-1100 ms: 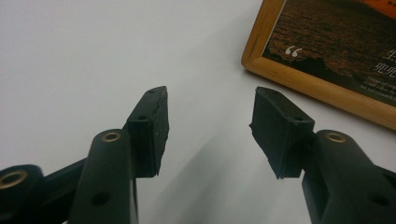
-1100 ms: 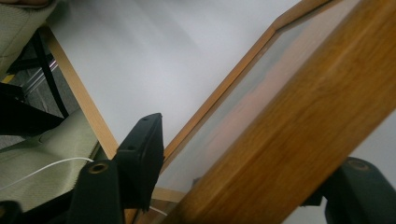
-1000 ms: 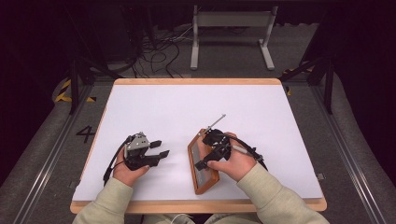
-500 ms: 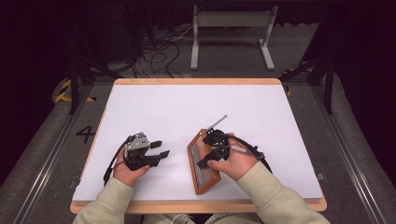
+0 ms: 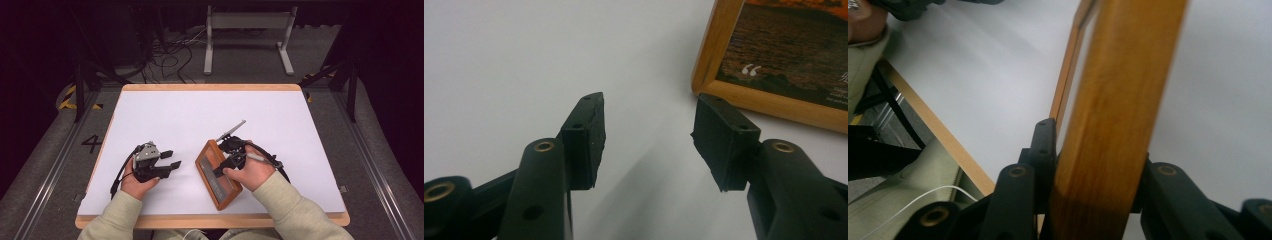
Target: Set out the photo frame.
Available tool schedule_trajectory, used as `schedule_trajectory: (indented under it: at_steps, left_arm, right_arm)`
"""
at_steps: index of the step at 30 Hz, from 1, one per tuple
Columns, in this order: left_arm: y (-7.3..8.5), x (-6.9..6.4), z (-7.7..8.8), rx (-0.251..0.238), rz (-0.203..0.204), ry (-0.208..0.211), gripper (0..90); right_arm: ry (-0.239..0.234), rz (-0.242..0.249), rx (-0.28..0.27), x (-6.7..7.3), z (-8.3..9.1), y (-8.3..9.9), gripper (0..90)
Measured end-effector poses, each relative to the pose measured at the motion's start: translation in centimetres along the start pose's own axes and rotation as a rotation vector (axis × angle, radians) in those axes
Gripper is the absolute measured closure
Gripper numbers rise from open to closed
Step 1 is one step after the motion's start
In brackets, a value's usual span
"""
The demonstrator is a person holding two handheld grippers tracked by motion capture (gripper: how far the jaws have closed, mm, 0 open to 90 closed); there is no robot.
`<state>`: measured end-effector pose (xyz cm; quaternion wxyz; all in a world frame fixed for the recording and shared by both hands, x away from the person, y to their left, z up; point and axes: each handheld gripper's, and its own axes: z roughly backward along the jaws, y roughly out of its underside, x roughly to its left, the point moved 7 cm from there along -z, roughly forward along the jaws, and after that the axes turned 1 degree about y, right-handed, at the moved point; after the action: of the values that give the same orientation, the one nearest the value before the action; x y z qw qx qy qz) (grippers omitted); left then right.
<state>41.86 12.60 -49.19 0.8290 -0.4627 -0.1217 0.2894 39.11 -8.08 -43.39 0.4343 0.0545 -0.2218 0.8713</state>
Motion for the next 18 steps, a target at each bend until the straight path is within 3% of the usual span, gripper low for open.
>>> schedule_trajectory:
  at_steps: [3,5,10,16,18]
  left_arm:
    - [0.0,0.1,0.0,-0.003,-0.001,-0.001,47.1]
    - [0.0,0.1,0.0,-0.003,0.000,0.000,47.1]
    - [0.0,0.1,0.0,-0.004,0.001,-0.001,47.1]
    - [0.0,0.1,0.1,-0.006,0.006,-0.004,47.1]
    - [0.0,0.1,0.1,-0.007,0.007,-0.004,47.1]
  right_arm:
    - [-0.004,0.017,-0.007,0.2,0.6,-0.2,73.2]
    - [0.028,0.041,-0.007,0.1,1.1,-0.4,73.3]
    - [0.017,0.082,-0.010,0.1,2.4,-0.8,73.2]
    - [0.027,0.240,-0.026,0.2,4.5,-1.9,73.3]
    - [0.057,0.308,-0.020,-0.1,5.0,-2.3,73.2]
